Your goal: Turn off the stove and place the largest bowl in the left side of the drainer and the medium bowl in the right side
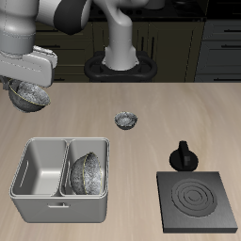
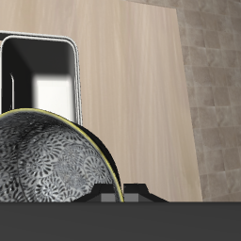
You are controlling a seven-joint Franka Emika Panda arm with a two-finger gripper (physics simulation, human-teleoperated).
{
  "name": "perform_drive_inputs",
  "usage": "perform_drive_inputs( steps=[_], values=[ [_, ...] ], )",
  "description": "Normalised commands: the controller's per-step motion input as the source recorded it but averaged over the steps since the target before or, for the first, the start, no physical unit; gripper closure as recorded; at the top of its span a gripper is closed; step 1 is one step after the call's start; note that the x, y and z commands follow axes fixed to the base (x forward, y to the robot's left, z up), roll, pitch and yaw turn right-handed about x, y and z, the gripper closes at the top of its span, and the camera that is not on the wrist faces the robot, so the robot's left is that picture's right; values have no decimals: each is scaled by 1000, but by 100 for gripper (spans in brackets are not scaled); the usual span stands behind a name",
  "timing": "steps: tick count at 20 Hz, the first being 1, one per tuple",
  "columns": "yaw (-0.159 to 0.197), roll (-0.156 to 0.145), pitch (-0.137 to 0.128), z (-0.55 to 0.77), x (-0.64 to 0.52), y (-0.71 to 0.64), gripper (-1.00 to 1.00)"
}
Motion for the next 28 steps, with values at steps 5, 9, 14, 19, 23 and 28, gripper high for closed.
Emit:
perform_drive_inputs(
  steps=[5,9,14,19,23,28],
  values=[
    [-18,-16,-13,52,194,-8,100],
    [9,-57,12,-78,194,-210,100],
    [-12,9,18,-172,78,47,100],
    [19,14,15,-203,57,148,100],
    [5,-13,25,-221,101,24,100],
    [10,-14,6,-159,60,-18,100]
  ],
)
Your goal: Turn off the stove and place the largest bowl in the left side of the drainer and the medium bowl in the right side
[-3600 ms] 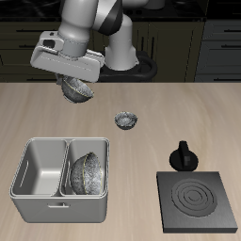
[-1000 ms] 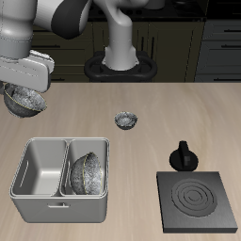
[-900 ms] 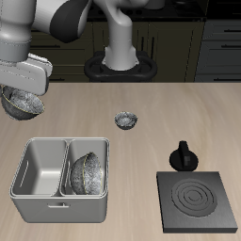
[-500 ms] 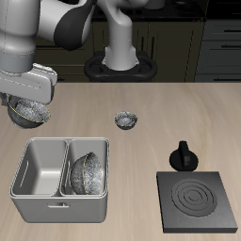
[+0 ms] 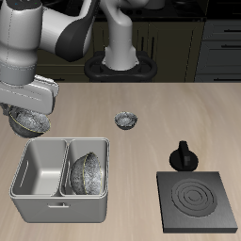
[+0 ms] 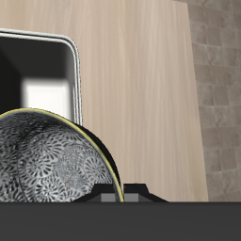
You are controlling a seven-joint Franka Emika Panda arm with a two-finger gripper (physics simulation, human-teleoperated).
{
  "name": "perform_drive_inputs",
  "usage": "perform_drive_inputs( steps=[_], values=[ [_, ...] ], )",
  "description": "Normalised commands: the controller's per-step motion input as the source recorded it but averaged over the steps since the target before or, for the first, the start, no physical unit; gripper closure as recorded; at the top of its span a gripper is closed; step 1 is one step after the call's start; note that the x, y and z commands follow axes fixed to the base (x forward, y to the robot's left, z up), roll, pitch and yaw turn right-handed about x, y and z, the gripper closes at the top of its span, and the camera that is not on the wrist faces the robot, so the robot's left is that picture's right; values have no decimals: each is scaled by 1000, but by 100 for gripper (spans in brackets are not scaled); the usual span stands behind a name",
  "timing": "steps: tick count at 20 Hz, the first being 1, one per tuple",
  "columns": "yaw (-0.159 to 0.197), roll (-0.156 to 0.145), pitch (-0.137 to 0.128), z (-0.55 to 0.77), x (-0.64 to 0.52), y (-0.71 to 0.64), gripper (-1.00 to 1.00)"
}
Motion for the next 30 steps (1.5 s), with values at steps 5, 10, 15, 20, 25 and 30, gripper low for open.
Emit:
perform_drive_inputs(
  steps=[5,10,15,20,25,30],
  values=[
    [8,13,19,-145,69,29,100],
    [25,-20,20,-199,94,32,100],
    [58,-13,16,-113,-20,149,-100],
    [38,45,-4,-7,-119,227,-100],
    [28,20,-22,112,-129,174,-100],
    [-10,12,-39,291,-155,145,-100]
  ],
)
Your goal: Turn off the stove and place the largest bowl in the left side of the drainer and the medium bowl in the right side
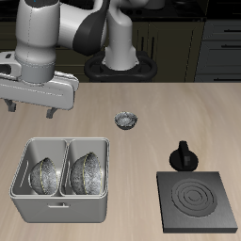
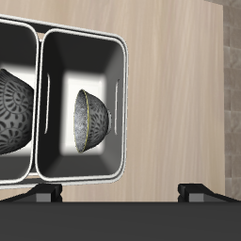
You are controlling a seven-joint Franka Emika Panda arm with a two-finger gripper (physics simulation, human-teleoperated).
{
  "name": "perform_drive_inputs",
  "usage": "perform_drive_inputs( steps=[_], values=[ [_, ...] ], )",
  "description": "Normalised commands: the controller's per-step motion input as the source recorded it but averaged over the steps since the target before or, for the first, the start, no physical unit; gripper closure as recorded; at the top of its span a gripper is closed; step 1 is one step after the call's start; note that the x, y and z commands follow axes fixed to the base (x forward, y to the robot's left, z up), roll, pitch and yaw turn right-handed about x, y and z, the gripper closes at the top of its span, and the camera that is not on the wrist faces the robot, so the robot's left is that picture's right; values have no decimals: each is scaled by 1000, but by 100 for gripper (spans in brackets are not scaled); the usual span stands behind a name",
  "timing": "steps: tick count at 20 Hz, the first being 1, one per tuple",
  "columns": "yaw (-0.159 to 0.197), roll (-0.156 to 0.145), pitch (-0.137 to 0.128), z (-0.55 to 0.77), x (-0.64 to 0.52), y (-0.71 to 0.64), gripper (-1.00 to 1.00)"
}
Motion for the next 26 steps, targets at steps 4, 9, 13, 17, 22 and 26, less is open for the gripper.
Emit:
perform_drive_inputs(
  steps=[4,9,13,17,22,26],
  values=[
    [-9,19,-17,65,-131,51,-100],
    [-7,20,-4,-74,-126,87,-100],
    [8,19,-4,-69,-172,91,-100],
    [6,-9,6,-70,-163,102,-100],
    [32,40,7,-166,-180,266,-100],
    [29,15,12,-178,-162,243,-100]
  ],
)
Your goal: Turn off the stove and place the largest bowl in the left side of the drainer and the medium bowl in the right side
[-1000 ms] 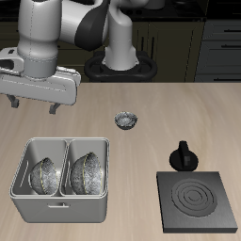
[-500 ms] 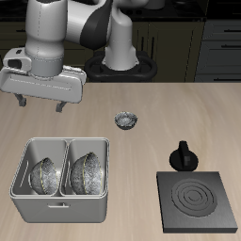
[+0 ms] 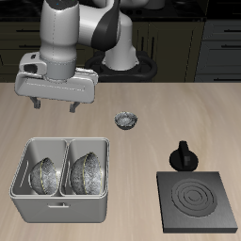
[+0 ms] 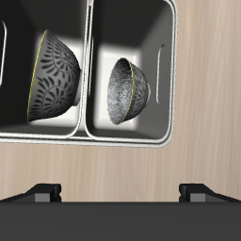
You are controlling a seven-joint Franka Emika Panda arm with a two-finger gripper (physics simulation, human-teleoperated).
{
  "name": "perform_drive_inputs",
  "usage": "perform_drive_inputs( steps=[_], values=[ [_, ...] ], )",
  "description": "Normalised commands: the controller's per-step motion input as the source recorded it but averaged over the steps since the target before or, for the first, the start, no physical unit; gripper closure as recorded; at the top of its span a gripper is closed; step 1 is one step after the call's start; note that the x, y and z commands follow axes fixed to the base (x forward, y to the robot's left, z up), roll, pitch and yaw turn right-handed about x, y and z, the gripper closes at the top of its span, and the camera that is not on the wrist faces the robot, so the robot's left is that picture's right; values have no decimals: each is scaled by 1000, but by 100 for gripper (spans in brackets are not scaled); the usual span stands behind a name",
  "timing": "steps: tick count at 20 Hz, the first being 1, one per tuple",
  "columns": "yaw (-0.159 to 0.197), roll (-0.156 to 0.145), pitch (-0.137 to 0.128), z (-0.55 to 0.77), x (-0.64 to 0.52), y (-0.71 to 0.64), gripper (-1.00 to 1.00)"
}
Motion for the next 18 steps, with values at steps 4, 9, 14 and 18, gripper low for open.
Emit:
perform_drive_inputs(
  steps=[4,9,14,18],
  values=[
    [-4,5,15,-85,-105,246,-100],
    [-12,-46,-10,25,-65,418,-100],
    [-10,37,2,4,-23,644,-100],
    [-42,-78,3,-25,43,345,-100]
  ],
)
